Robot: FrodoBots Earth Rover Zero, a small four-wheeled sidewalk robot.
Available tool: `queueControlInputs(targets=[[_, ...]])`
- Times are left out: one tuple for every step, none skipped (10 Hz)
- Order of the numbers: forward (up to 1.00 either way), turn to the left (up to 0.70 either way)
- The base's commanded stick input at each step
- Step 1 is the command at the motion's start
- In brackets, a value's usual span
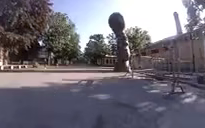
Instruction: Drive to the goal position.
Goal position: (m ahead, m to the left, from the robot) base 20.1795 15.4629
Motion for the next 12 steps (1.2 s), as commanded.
queueControlInputs(targets=[[0.60, 0.15], [0.60, 0.15], [0.60, 0.06], [0.60, 0.00], [0.60, 0.00], [0.60, 0.00], [0.60, 0.00], [0.60, 0.00], [0.60, 0.00], [0.60, 0.00], [0.60, 0.00], [0.60, 0.00]])
